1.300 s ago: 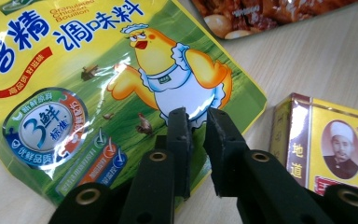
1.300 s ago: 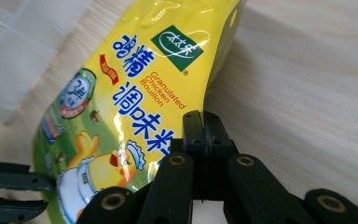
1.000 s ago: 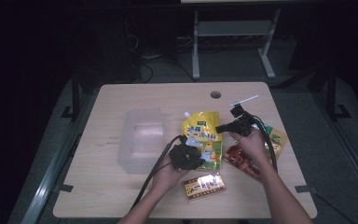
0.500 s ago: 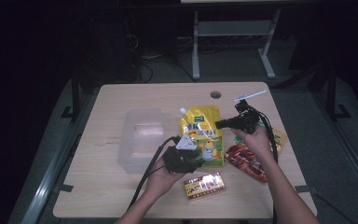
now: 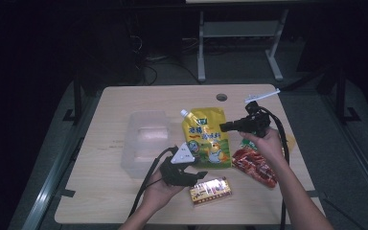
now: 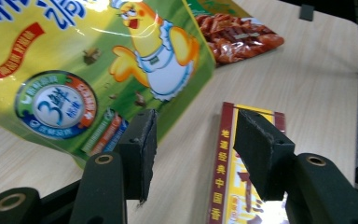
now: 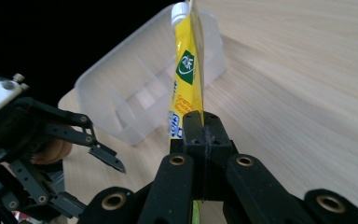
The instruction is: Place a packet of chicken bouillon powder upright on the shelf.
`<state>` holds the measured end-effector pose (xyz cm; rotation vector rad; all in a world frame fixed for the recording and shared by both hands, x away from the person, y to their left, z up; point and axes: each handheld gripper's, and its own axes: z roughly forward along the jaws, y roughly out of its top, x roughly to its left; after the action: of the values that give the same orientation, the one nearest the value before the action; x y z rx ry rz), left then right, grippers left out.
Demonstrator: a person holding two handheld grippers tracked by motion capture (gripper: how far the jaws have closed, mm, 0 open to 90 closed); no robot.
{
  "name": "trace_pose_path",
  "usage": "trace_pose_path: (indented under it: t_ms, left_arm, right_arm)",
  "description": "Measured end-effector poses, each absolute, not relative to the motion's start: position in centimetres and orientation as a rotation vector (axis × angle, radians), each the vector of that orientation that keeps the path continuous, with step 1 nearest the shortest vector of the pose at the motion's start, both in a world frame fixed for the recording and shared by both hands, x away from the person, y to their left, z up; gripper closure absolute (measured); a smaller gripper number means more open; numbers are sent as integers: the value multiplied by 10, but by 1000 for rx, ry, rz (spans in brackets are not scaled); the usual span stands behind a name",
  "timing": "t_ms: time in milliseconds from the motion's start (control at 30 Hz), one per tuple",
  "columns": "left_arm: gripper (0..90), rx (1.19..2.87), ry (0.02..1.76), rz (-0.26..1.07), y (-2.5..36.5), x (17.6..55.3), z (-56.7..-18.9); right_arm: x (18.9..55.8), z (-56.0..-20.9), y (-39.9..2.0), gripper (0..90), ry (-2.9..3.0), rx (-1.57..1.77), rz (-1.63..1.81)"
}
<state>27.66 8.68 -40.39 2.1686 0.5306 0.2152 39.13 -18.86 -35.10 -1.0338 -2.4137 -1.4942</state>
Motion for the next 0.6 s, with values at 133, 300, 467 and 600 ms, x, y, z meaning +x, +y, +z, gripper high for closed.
trace_pose_path:
  t_ms: [133, 300, 467, 600]
  left_arm:
    - [450, 2140, 521, 189, 89, 268, -404]
    - [422, 2141, 495, 183, 93, 255, -404]
    - [409, 2134, 471, 184, 97, 247, -404]
    - [400, 2135, 468, 187, 100, 242, -407]
  right_arm:
    - [384, -342, -185, 900, -2449, -973, -1533]
    - [378, -329, -178, 900, -2494, -913, -1526]
    - [375, -321, -176, 900, -2498, -888, -1553]
    - [373, -312, -173, 900, -2485, -849, -1580]
